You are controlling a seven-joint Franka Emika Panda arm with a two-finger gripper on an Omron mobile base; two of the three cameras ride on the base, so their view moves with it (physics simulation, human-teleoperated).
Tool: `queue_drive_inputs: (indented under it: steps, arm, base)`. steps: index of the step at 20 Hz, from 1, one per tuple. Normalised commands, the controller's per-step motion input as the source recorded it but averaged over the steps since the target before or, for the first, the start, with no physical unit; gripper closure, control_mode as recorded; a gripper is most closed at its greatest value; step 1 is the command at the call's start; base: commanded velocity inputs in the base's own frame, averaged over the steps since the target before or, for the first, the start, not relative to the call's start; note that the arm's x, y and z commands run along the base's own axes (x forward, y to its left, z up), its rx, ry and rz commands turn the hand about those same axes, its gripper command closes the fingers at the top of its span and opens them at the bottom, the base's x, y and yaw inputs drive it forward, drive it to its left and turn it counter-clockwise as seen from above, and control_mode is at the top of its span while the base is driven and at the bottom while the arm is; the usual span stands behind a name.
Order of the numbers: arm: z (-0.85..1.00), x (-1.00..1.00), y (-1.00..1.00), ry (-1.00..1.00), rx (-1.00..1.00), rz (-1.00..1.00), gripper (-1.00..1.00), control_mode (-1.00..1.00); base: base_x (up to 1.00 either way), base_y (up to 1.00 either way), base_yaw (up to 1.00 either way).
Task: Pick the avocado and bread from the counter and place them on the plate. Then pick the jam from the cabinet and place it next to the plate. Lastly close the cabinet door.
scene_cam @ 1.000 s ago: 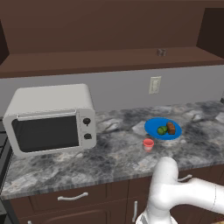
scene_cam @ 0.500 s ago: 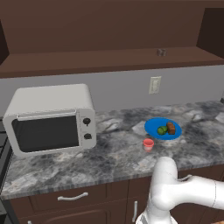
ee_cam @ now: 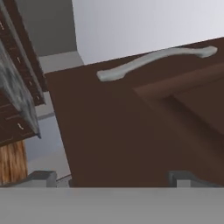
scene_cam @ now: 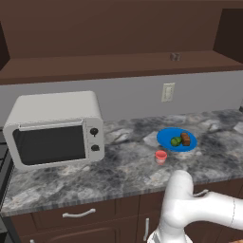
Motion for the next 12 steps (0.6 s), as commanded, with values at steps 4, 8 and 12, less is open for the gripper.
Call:
queue_drive_inputs:
  steps: [4,8,12]
  arm:
    - [0.01,-0.12,0.61,0.04,-0.17,0.02,-1.00,-1.00]
    - [0.01,-0.07,0.51,0.03,-0.18,-0.03,-1.00,-1.00]
    - [0.00,-0.01,0.53,0.03,-0.18,-0.09,-1.00,-1.00]
  base:
    - [0.00,0.00,0.00]
    - [0.00,0.00,0.00]
    - [0.00,0.00,0.00]
